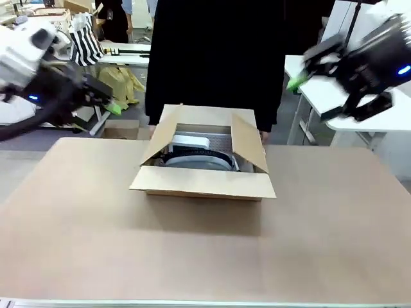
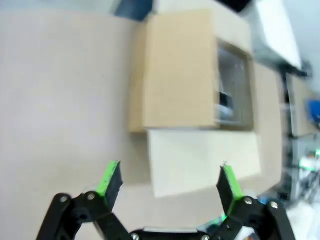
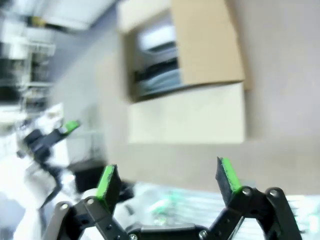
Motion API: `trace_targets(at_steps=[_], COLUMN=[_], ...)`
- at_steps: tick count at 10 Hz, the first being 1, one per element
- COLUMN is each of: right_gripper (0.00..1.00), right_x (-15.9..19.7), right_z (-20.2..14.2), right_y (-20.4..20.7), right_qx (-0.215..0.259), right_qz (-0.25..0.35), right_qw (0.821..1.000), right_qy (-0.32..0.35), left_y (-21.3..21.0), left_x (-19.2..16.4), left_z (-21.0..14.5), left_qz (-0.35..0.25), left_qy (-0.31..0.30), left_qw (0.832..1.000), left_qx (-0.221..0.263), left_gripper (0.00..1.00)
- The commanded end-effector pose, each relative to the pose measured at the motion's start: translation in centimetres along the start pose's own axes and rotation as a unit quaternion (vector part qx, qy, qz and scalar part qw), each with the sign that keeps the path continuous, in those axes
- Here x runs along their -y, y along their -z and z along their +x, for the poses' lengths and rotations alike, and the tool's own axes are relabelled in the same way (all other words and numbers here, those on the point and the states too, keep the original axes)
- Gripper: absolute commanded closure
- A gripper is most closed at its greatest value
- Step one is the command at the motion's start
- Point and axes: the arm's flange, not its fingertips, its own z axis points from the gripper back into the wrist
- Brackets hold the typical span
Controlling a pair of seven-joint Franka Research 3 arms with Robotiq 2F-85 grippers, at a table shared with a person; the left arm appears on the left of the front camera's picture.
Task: Pack the gift set into the box.
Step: Lift both hands away from the flaps of the Package Box.
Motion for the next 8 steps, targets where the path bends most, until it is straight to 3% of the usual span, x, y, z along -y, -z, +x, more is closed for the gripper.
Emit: trace_targets(at_steps=[1, 2, 3, 4, 5, 6, 7, 8], right_gripper=[0.00, 0.00, 0.00, 0.00, 0.00, 0.00, 0.00, 0.00], right_x=[11.8, 14.5, 16.7, 19.2, 20.8, 21.6, 16.1, 16.1], right_z=[-1.7, -0.8, 0.1, 1.0, 1.5, 1.6, 7.1, 7.1], right_y=[-3.3, -4.6, -4.8, -4.3, -4.0, -2.6, -10.9, -10.9], right_qx=[-0.060, -0.030, -0.024, -0.056, -0.050, -0.002, -0.044, -0.044], right_qz=[0.162, 0.167, 0.163, 0.165, 0.183, 0.123, 0.181, 0.181], right_qw=[0.979, 0.972, 0.965, 0.963, 0.957, 0.967, 0.958, 0.958], right_qy=[0.110, 0.163, 0.203, 0.203, 0.220, 0.225, 0.220, 0.220], left_y=[-2.2, -2.7, -2.8, -2.8, -3.2, -4.6, -4.6, -4.6], left_x=[-6.4, -8.4, -9.9, -11.7, -14.9, -9.1, -9.1, -9.1], left_z=[-3.9, -3.0, -1.9, -0.6, 1.0, -0.2, -0.2, -0.2], left_qz=[-0.210, -0.287, -0.325, -0.346, -0.377, -0.312, -0.312, -0.312], left_qy=[0.054, 0.034, 0.022, 0.040, 0.043, 0.046, 0.046, 0.046], left_qw=[0.973, 0.955, 0.945, 0.936, 0.924, 0.949, 0.949, 0.949], left_qx=[-0.081, -0.063, -0.038, -0.049, -0.035, -0.001, -0.001, -0.001], left_gripper=[0.00, 0.00, 0.00, 0.00, 0.00, 0.00, 0.00, 0.00])
